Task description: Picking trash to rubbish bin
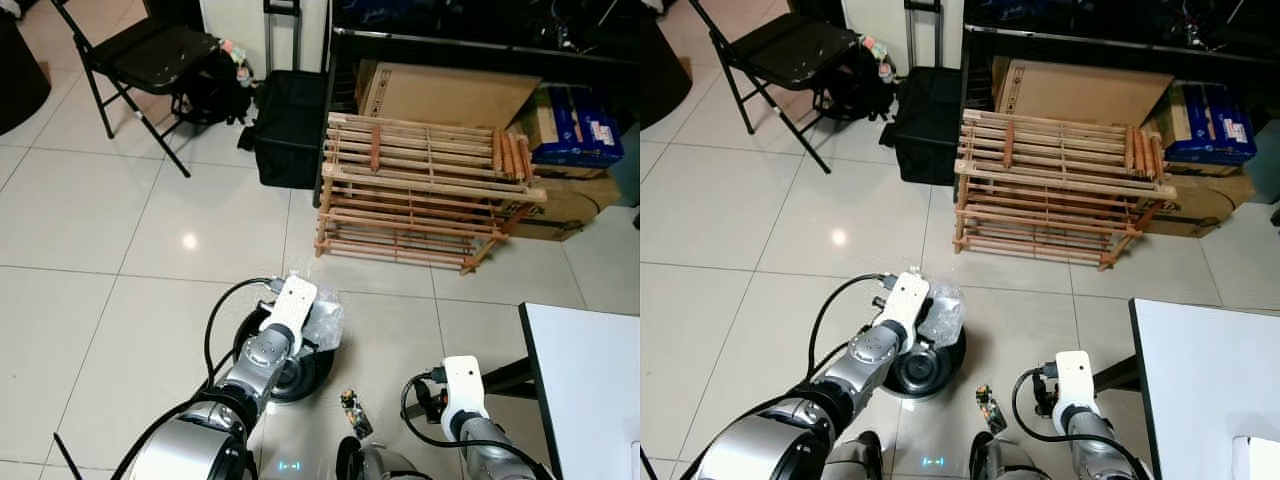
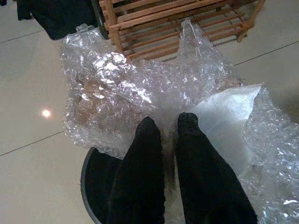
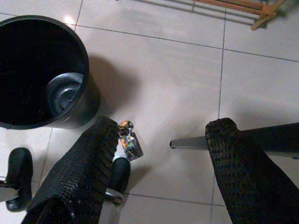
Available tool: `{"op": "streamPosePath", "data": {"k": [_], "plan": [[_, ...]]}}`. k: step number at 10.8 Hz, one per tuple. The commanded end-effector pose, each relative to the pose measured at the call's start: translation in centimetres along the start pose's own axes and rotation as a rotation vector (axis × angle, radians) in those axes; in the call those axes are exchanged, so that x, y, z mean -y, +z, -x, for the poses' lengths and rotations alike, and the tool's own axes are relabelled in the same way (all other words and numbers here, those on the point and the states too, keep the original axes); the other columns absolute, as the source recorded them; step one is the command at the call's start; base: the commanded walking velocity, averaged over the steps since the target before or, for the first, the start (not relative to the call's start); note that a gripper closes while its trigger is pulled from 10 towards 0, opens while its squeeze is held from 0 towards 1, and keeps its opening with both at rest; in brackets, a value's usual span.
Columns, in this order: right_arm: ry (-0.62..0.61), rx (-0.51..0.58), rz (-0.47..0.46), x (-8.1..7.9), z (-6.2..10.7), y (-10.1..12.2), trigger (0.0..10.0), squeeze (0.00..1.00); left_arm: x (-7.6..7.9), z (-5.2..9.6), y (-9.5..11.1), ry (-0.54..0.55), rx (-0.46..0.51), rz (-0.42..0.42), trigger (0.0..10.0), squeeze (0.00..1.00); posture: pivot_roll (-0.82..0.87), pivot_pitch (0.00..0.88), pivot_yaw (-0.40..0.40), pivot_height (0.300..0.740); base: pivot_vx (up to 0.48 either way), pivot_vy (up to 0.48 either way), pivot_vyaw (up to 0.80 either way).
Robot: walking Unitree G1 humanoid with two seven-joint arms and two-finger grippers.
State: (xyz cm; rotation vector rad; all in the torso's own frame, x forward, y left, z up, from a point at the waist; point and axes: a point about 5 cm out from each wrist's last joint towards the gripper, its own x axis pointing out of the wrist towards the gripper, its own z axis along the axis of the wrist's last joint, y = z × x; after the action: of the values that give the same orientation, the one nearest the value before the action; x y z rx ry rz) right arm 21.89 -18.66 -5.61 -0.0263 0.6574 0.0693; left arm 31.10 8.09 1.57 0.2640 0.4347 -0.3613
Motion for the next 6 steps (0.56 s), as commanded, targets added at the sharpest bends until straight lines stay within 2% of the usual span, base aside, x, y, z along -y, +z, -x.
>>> {"op": "streamPosePath", "data": {"k": [1, 4, 5, 6], "plan": [[-0.003, -0.026, 0.003, 0.25, 0.35, -0.81, 10.0, 0.00, 0.43, 0.04, -0.39, -0.018, -0.025, -0.015, 10.0, 0.83, -0.09, 0.220, -0.079, 0.740, 0.000, 0.000, 0.00], [-0.002, -0.022, 0.003, 0.21, 0.26, -0.63, 10.0, 0.00, 0.35, -0.10, 0.05, -0.016, -0.016, -0.015, 10.0, 0.84, -0.08, 0.216, -0.081, 0.740, 0.000, 0.000, 0.00], [-0.001, -0.021, 0.003, 0.17, 0.21, -0.54, 10.0, 0.00, 0.22, -0.13, 0.19, -0.011, -0.013, -0.016, 10.0, 0.80, -0.08, 0.214, -0.080, 0.740, 0.000, 0.000, 0.00], [-0.001, -0.019, 0.002, 0.12, 0.16, -0.45, 10.0, 0.00, 0.10, -0.14, 0.26, -0.007, -0.011, -0.017, 10.0, 0.42, -0.08, 0.212, -0.078, 0.740, 0.000, 0.000, 0.00]]}}
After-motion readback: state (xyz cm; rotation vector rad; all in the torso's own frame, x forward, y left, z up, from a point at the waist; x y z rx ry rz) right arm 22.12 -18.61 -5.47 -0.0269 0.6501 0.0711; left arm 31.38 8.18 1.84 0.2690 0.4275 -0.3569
